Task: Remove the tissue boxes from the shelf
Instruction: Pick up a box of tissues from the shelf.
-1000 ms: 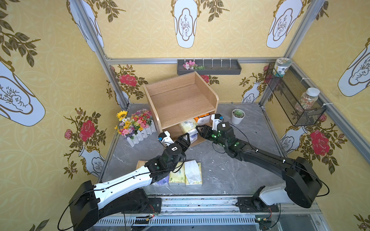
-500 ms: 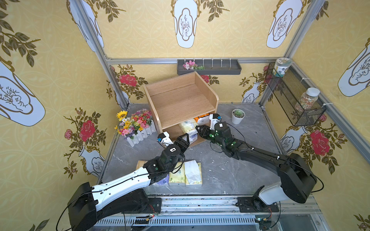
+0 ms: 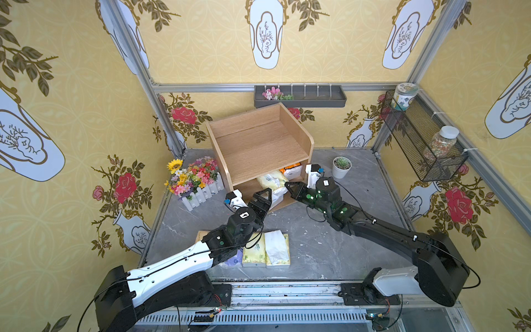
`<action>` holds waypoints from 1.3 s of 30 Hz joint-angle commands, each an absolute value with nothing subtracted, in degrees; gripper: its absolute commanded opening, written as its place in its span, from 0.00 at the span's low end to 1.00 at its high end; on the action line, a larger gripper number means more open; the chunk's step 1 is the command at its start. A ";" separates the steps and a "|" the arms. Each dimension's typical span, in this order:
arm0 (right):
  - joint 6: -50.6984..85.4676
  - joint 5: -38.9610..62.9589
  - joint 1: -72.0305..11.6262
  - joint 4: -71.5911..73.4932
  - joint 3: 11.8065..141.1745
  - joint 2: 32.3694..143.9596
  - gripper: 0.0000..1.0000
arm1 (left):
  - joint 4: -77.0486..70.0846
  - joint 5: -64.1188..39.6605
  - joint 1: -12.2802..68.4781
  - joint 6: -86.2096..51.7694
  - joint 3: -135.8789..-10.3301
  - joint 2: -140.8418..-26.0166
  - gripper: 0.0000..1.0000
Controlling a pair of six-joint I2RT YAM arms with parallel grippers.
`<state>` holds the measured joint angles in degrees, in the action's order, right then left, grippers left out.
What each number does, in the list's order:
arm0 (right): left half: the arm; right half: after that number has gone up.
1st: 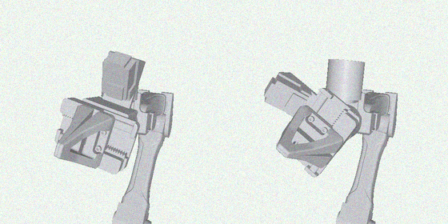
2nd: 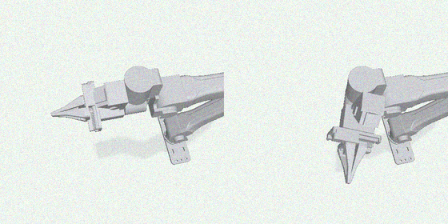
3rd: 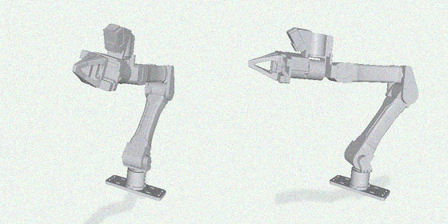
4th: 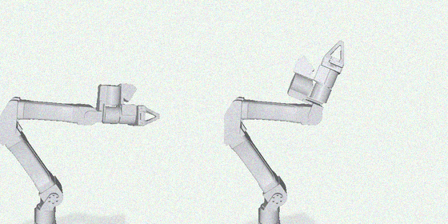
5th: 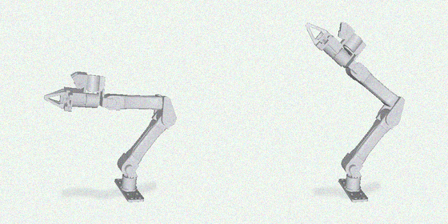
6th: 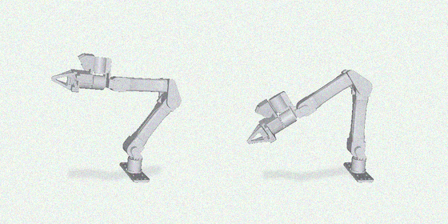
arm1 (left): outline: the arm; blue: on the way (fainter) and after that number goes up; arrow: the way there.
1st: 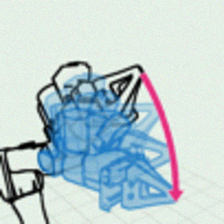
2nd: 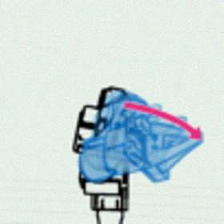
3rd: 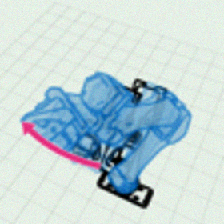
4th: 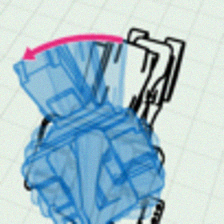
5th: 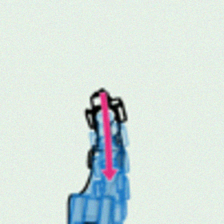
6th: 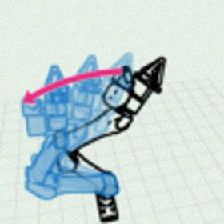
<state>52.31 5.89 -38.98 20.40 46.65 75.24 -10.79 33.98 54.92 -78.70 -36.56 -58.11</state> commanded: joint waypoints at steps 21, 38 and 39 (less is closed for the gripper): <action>58.62 7.58 -41.36 8.95 37.52 53.16 0.00 | -27.20 30.21 54.76 -91.87 -35.92 -69.40 0.83; 62.30 5.80 -42.36 14.92 36.91 54.66 0.00 | -31.18 29.82 55.31 -102.35 -32.79 -72.45 0.97; 62.31 5.73 -42.36 14.97 37.15 54.58 0.00 | -32.13 29.88 55.31 -102.31 -32.77 -72.67 0.97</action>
<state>61.34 5.10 -42.33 9.26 36.23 54.59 -27.09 30.15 55.31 -102.19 -33.08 -72.03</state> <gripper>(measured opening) 0.077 0.974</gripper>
